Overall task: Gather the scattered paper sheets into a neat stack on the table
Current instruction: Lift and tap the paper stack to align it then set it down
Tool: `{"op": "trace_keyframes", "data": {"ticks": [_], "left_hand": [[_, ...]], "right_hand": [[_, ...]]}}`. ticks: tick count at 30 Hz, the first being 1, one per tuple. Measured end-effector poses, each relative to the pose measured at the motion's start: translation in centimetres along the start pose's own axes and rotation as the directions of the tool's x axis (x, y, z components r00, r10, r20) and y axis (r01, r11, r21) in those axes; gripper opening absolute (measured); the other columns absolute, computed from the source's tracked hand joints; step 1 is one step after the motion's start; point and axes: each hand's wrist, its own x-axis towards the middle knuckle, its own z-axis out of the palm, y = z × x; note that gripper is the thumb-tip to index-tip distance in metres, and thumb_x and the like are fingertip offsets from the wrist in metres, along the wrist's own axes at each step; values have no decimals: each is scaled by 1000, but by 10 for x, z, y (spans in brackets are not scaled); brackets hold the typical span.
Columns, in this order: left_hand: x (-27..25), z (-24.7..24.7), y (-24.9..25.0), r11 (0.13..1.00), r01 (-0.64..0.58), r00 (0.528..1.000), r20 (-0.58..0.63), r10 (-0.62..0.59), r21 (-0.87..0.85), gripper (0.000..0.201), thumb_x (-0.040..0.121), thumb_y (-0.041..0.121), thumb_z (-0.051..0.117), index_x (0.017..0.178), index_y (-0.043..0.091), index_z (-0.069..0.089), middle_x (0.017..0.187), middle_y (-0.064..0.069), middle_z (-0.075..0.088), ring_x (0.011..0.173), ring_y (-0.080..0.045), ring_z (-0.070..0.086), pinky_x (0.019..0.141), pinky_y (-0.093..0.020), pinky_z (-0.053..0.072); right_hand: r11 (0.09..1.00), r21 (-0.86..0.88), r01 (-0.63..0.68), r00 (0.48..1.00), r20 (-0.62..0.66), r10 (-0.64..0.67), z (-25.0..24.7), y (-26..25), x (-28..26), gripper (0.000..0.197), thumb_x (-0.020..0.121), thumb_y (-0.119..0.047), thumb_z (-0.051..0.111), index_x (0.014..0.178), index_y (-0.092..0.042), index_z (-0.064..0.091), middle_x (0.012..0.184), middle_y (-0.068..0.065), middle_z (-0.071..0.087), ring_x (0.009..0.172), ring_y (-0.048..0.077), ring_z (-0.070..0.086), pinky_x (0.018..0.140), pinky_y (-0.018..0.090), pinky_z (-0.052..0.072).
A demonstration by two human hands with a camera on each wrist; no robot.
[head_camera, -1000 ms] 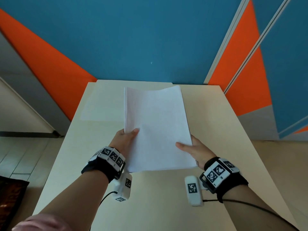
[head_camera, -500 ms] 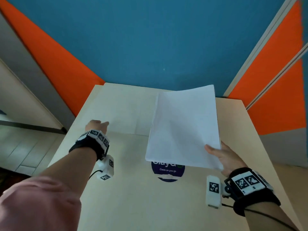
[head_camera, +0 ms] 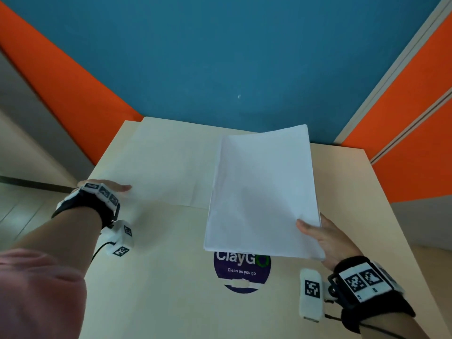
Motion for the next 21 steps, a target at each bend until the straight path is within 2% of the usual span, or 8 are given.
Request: {"op": "trace_keyframes", "data": {"ticks": [1, 3, 6, 8, 14, 16, 18, 21], "left_hand": [[-25, -6, 4, 999, -17, 1000, 5, 17, 30, 81, 77, 64, 53, 129, 2, 53, 138, -21, 50, 128, -34, 46, 109, -39, 31], [-51, -8, 9, 995, -100, 995, -12, 100, 1, 57, 96, 42, 41, 133, -1, 48, 141, -20, 47, 129, -32, 45, 108, -34, 30], [-50, 0, -4, 971, -125, 987, -123, 102, -201, 48, 97, 29, 43, 140, 9, 35, 148, -16, 38, 135, -29, 39, 109, -36, 33], [-51, 5, -11, 889, -115, 988, -146, 55, -442, 51, 90, 14, 56, 137, 1, 40, 141, -23, 45, 127, -37, 47, 105, -40, 39], [-97, 20, -41, 789, -113, 991, -123, 47, -604, 25, 91, 9, 55, 110, -7, 55, 111, -27, 60, 94, -38, 58, 76, -32, 41], [-105, 30, -63, 767, -124, 992, -103, 75, -630, 28, 89, 10, 58, 112, -7, 56, 85, -23, 63, 63, -31, 55, 52, -26, 48], [-121, 37, -86, 729, -105, 994, -75, 73, -676, 14, 89, 6, 57, 100, -2, 56, 66, -15, 56, 52, -24, 50, 31, -17, 41], [-152, 49, -120, 687, -96, 995, -51, 87, -720, 10, 89, 3, 56, 98, 1, 57, 64, -12, 55, 53, -23, 52, 41, -23, 46]], "right_hand": [[1000, 8, 8, 1000, 2, -8, -1, 3, 2, 100, 23, -52, 89, 113, -24, 59, 113, 4, 70, 108, 25, 63, 100, 49, 44], [1000, 7, 17, 1000, 8, -17, -1, 7, 2, 103, 17, -57, 88, 111, -25, 60, 111, 3, 71, 108, 25, 63, 100, 48, 44], [1000, -2, 12, 1000, 8, -12, 0, 10, 1, 108, 18, -58, 88, 115, -21, 59, 112, 4, 71, 109, 26, 63, 101, 49, 44], [1000, -3, 10, 1000, 9, -10, 0, 12, -4, 110, 19, -57, 88, 118, -18, 59, 113, 6, 71, 109, 27, 64, 102, 50, 43], [1000, 1, -1, 999, -34, 1, -2, 16, -36, 116, 12, -56, 89, 118, -16, 59, 115, 10, 69, 109, 30, 62, 101, 51, 43], [1000, 13, -9, 999, -36, 9, -3, 21, -53, 120, 11, -54, 90, 120, -14, 58, 115, 11, 68, 109, 31, 62, 101, 52, 42], [1000, 25, -10, 999, -47, 11, -4, 26, -73, 121, 11, -52, 90, 120, -13, 58, 115, 12, 68, 109, 31, 62, 101, 53, 42], [999, 42, -16, 997, -70, 19, -5, 36, -103, 114, 10, -51, 90, 114, -15, 60, 115, 11, 68, 108, 32, 61, 101, 52, 42]]}}
